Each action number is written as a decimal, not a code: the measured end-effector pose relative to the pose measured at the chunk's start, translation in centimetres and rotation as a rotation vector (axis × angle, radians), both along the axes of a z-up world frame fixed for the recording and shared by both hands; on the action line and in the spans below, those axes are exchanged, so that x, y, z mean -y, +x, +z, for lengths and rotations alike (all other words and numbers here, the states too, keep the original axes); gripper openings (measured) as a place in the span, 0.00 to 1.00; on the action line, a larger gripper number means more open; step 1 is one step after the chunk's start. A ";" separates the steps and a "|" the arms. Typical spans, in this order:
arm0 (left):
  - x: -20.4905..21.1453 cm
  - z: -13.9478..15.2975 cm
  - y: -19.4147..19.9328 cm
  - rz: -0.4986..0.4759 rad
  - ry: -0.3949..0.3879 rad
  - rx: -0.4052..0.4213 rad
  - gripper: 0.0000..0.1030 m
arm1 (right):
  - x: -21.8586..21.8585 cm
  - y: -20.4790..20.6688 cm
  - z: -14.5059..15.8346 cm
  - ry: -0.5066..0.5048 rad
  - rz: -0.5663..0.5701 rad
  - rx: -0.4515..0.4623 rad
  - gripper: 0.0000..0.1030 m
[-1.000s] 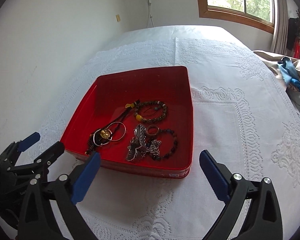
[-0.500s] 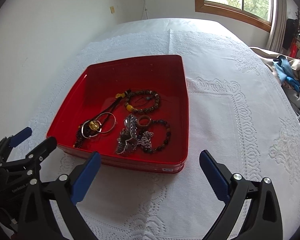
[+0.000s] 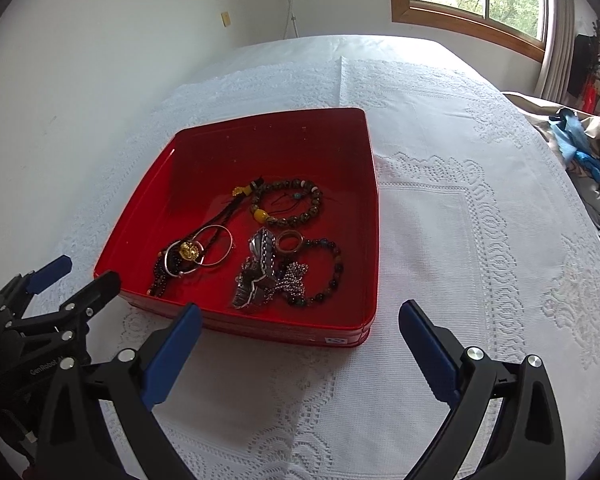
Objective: Organize jewelry
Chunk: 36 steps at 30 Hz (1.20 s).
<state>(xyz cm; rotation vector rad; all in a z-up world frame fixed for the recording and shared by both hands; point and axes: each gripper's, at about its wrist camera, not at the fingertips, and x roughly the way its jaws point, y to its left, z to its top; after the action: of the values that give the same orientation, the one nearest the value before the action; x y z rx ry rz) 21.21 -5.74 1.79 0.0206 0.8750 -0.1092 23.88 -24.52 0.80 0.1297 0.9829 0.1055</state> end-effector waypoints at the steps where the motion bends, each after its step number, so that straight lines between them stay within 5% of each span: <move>1: 0.0 0.0 0.0 0.000 0.000 0.000 0.95 | 0.0 0.0 0.0 0.000 0.000 0.002 0.96; 36: 0.1 -0.3 0.2 -0.006 -0.010 -0.016 0.95 | -0.4 -0.2 -0.2 -0.002 0.011 0.014 0.96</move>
<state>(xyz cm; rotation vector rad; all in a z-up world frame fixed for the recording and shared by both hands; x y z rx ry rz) 21.44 -5.83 1.46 0.0135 0.8904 -0.1194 23.72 -24.12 0.64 0.1217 0.9695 0.1150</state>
